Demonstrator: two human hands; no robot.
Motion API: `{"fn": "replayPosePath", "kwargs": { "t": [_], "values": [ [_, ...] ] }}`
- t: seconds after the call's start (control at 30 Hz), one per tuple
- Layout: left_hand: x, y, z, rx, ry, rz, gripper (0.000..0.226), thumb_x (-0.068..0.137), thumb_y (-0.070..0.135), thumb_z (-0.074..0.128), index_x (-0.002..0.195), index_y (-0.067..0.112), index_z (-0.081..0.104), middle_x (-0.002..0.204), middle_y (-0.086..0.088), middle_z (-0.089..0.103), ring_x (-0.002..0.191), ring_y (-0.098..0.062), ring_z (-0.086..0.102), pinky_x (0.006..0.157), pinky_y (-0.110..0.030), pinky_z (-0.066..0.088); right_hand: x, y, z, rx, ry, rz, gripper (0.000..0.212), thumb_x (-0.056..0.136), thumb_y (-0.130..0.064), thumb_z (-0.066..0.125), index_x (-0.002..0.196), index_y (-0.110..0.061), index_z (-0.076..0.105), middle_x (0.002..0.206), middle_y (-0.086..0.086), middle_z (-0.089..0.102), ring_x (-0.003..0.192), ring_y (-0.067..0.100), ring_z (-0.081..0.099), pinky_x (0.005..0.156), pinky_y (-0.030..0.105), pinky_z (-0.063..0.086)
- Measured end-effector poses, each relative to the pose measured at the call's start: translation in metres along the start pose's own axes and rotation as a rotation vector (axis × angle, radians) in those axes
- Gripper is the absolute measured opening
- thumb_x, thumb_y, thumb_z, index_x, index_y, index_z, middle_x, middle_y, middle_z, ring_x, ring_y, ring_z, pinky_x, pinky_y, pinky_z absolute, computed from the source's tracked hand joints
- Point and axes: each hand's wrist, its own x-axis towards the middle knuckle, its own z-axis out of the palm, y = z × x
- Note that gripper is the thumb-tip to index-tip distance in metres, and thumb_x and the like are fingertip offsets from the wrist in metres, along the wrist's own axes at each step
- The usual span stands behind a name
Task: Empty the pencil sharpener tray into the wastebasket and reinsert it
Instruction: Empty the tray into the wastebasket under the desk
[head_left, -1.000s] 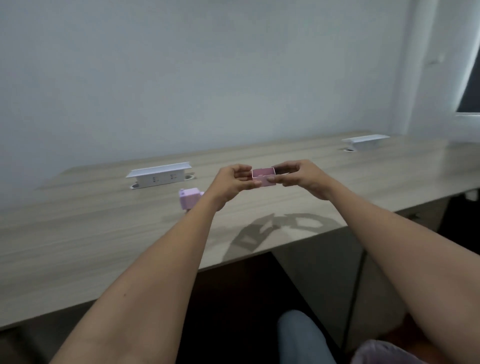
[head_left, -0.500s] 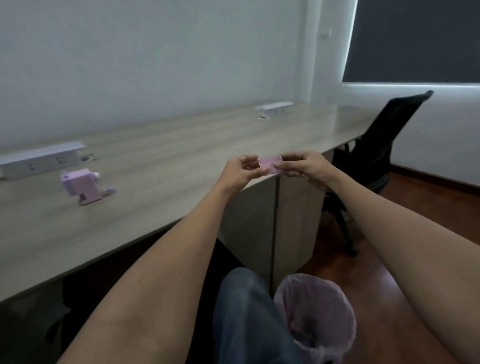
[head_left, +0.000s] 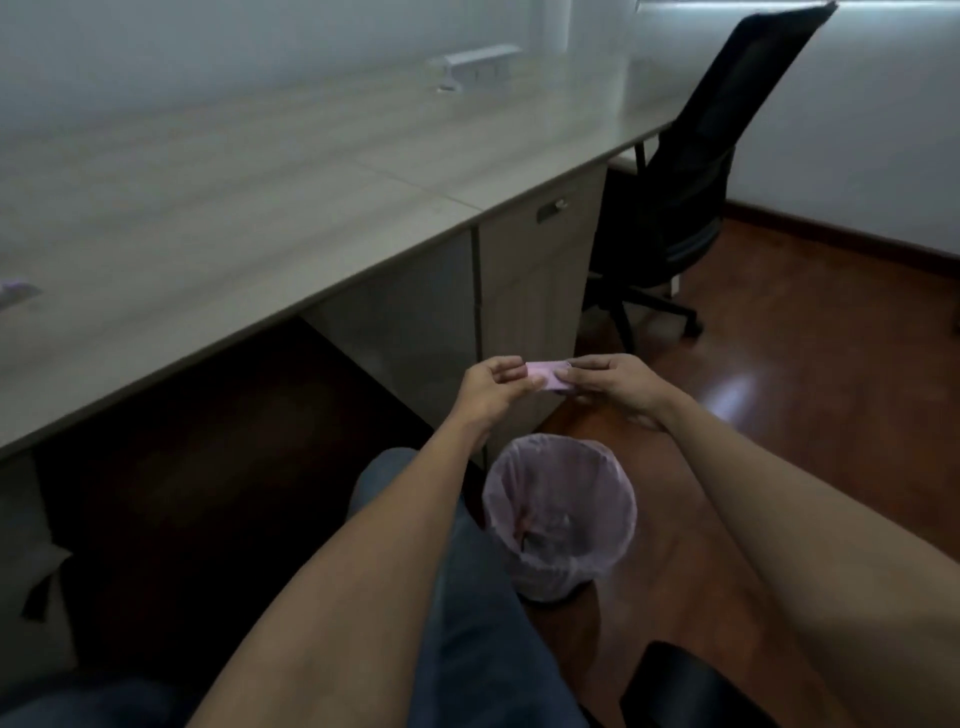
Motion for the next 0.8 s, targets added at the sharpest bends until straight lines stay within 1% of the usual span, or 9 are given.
{"fn": "replayPosePath", "kwargs": {
  "t": [0.07,0.13,0.23,0.3,0.4,0.5,0.57,0.67,0.8],
  "values": [
    [0.002,-0.019,0.006,-0.019,0.019,-0.075,0.060,0.081,0.010,0.079,0.134,-0.005,0.055,0.129,-0.019,0.065,0.107,-0.018,0.065,0.073,-0.011,0.053,-0.002,0.019,0.000,0.003,-0.004,0.058,0.042,0.077,-0.028,0.083,0.112,-0.006,0.076,0.116,0.016,0.074,0.096,0.021,0.070,0.086,0.027,0.056],
    [0.004,-0.036,0.009,-0.054,0.016,-0.160,0.057,0.081,0.008,0.079,0.132,-0.006,0.056,0.124,-0.020,0.067,0.100,-0.020,0.068,0.068,-0.013,0.056,-0.002,0.038,0.002,0.036,-0.011,0.136,0.050,0.069,-0.034,0.086,0.109,-0.006,0.077,0.113,0.017,0.073,0.099,0.026,0.067,0.099,0.036,0.053],
    [0.011,-0.065,0.012,-0.065,0.018,-0.289,0.055,0.078,0.012,0.083,0.124,-0.007,0.061,0.116,-0.023,0.071,0.101,-0.028,0.072,0.088,-0.033,0.060,0.001,0.068,0.005,0.029,-0.007,0.245,0.043,0.080,-0.034,0.081,0.112,-0.006,0.075,0.113,0.015,0.076,0.106,0.025,0.072,0.101,0.036,0.052],
    [0.014,-0.082,0.015,-0.051,0.029,-0.351,0.049,0.076,0.016,0.085,0.115,-0.006,0.066,0.111,-0.025,0.072,0.103,-0.030,0.073,0.097,-0.039,0.056,0.003,0.087,0.007,0.047,-0.017,0.316,0.044,0.082,-0.039,0.079,0.114,-0.009,0.074,0.114,0.013,0.076,0.105,0.022,0.074,0.099,0.034,0.055],
    [0.017,-0.098,0.024,-0.028,0.045,-0.424,0.024,0.080,0.015,0.082,0.094,-0.001,0.071,0.102,-0.020,0.074,0.091,-0.027,0.073,0.091,-0.032,0.057,0.006,0.109,0.008,0.079,-0.043,0.413,0.037,0.080,-0.044,0.080,0.107,-0.020,0.073,0.116,0.014,0.074,0.100,0.021,0.076,0.099,0.036,0.056],
    [0.021,-0.111,0.033,0.016,0.042,-0.512,0.019,0.082,0.018,0.080,0.078,0.002,0.071,0.081,-0.013,0.070,0.083,-0.026,0.069,0.090,-0.035,0.058,0.008,0.123,0.009,0.150,0.014,0.513,0.052,0.077,-0.040,0.083,0.116,-0.009,0.067,0.116,0.018,0.073,0.098,0.021,0.076,0.088,0.032,0.061],
    [0.023,-0.114,0.038,0.036,0.039,-0.576,0.025,0.084,0.018,0.079,0.093,-0.004,0.071,0.078,-0.013,0.070,0.084,-0.027,0.069,0.093,-0.043,0.058,0.009,0.129,0.011,0.178,0.034,0.582,0.060,0.078,-0.038,0.084,0.123,-0.006,0.062,0.118,0.019,0.071,0.097,0.021,0.074,0.082,0.029,0.061],
    [0.029,-0.113,0.046,0.049,0.051,-0.618,0.045,0.085,0.018,0.077,0.120,-0.007,0.062,0.099,-0.021,0.073,0.090,-0.028,0.071,0.092,-0.045,0.058,0.014,0.133,0.010,0.204,0.063,0.654,0.066,0.078,-0.037,0.084,0.127,0.001,0.059,0.121,0.019,0.068,0.094,0.022,0.072,0.081,0.030,0.062],
    [0.042,-0.107,0.056,0.106,0.098,-0.526,0.047,0.084,0.030,0.076,0.114,-0.005,0.068,0.112,-0.022,0.074,0.102,-0.031,0.073,0.093,-0.045,0.058,0.025,0.131,0.007,0.310,0.221,0.514,0.058,0.081,-0.035,0.082,0.121,0.001,0.063,0.115,0.019,0.069,0.086,0.020,0.071,0.064,0.023,0.062]
  ]
}}
